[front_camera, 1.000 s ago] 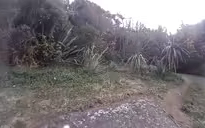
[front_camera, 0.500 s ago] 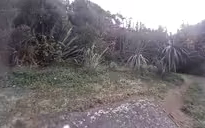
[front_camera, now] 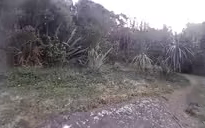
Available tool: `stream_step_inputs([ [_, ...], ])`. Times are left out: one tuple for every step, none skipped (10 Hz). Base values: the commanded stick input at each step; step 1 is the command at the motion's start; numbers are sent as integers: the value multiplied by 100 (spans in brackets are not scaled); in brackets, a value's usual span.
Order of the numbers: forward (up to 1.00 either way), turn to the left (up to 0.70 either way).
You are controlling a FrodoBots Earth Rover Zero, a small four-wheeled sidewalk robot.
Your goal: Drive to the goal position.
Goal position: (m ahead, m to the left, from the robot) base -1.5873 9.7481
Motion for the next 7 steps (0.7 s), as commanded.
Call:
stream_step_inputs([
  [0, 45],
  [0, 45],
  [0, 45],
  [0, 45],
  [0, 45],
  [0, 45],
  [0, 45],
])
